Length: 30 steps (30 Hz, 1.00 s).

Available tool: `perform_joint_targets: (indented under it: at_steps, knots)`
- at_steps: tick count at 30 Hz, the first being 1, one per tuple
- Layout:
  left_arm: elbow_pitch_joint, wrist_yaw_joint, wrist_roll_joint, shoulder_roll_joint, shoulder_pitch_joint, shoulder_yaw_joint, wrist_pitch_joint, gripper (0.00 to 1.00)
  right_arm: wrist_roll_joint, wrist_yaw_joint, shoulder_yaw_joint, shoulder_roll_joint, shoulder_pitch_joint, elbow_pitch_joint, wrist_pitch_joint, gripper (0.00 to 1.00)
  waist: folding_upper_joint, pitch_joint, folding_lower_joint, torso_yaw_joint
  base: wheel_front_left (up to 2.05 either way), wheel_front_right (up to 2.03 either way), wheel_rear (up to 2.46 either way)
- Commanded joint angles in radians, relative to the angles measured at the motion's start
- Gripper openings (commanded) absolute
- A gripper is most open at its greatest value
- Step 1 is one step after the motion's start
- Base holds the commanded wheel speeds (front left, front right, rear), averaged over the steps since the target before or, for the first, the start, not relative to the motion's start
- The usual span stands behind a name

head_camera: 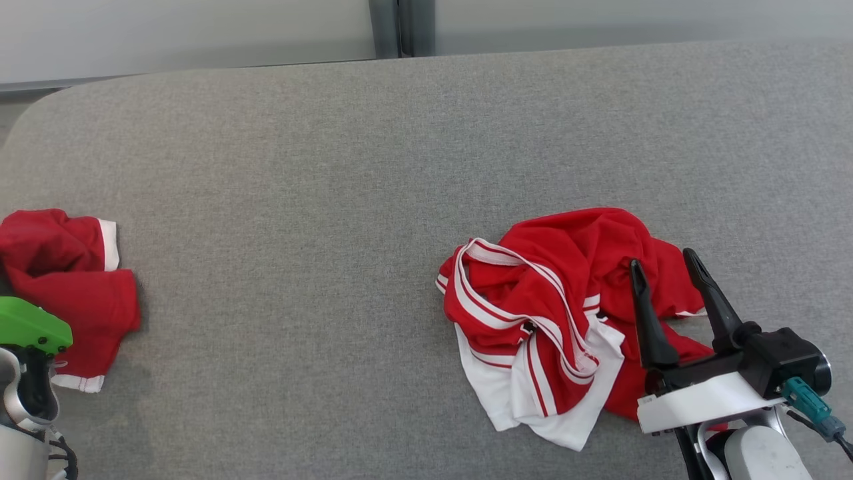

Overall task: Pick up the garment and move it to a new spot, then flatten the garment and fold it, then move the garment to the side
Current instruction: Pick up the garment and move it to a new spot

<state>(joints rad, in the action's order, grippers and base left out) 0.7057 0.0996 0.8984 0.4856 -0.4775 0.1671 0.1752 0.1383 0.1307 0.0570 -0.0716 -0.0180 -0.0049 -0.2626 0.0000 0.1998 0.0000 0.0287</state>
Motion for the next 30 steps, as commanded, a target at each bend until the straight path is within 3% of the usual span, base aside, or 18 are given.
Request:
perform_joint_targets:
  at_steps: [1,6,10,14,19,24,30]
  knots:
    - [0.033,-0.019,0.008,-0.009,-0.022,-0.006,0.022,1.0,-0.001,0.0,-0.002,-0.003,-0.012,0.001,-0.003,1.0,0.0,0.015,0.0,-0.013,0.0,0.0,0.0]
    - [0.119,-0.074,0.013,-0.032,-0.021,-0.042,0.077,1.0,-0.007,0.0,-0.018,0.0,0.011,0.0,-0.003,1.0,0.0,-0.015,0.0,-0.024,0.0,0.0,0.0]
    - [0.055,-0.066,-0.047,-0.038,0.014,-0.094,0.092,1.0,-0.013,0.0,-0.036,0.001,0.03,-0.009,-0.003,1.0,0.0,-0.062,0.0,-0.034,0.0,0.0,0.0]
    - [-0.181,-0.044,-0.168,-0.139,0.135,-0.175,0.088,1.0,-0.021,0.0,-0.066,0.004,0.064,-0.028,-0.003,1.0,0.0,-0.11,0.0,-0.039,0.0,0.0,0.0]
    - [-0.459,-0.067,-0.319,-0.302,0.299,-0.131,0.089,1.0,-0.035,0.0,-0.077,-0.008,0.097,-0.05,-0.003,1.0,0.0,-0.145,0.0,-0.056,0.0,0.0,0.0]
    - [-0.551,-0.105,-0.424,-0.393,0.417,-0.06,0.089,1.0,-0.044,0.0,-0.078,-0.018,0.109,-0.054,-0.003,1.0,0.0,-0.172,0.0,-0.088,0.0,0.0,0.0]
    - [-0.543,-0.16,-0.505,-0.429,0.54,-0.063,0.089,1.0,-0.049,0.0,-0.073,-0.028,0.13,-0.04,-0.003,1.0,0.0,-0.193,0.0,-0.122,0.0,0.0,0.0]
